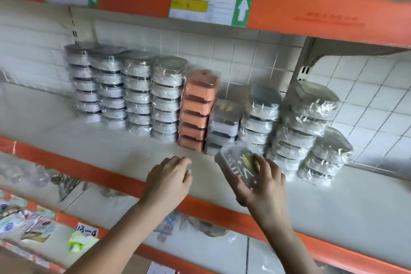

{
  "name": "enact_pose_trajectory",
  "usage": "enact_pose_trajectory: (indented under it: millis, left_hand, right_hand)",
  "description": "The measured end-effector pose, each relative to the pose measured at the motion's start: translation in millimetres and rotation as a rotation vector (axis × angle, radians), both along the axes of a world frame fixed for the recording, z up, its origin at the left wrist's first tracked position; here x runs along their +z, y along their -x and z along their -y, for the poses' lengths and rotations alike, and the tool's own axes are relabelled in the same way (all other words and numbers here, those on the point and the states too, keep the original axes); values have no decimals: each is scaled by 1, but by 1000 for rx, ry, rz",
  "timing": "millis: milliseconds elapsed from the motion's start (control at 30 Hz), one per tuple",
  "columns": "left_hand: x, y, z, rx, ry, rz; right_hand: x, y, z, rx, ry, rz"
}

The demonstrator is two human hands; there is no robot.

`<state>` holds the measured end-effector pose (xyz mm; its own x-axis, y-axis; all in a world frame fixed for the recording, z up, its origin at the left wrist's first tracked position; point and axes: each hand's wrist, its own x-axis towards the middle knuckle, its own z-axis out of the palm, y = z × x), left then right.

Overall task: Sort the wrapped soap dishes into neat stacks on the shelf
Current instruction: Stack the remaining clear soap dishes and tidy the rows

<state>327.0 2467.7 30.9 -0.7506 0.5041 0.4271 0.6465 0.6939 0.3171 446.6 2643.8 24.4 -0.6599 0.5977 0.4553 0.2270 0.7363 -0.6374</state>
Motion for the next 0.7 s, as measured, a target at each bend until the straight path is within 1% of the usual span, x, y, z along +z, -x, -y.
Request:
enact_pose_trajectory:
  millis: [133,267,300,467,567,700]
  left_hand:
    - [2,12,9,-110,-42,-4]
    - [6,12,3,-226,-57,-45]
    - [7,12,0,-259,-85,-55]
    - [14,11,-18,-439,-255,31]
    - [14,17,-27,-455,-300,68]
    - [14,36,-37,-394,-389,129]
  right_hand:
    - [9,20,24,-4,71,-8]
    - [19,37,36,-48,105,-67]
    - [21,41,38,-58,109,-83]
    - [36,57,37,-96,150,-108]
    - [45,64,31,-31,133,-131]
    - [51,73,20,105,45,-134]
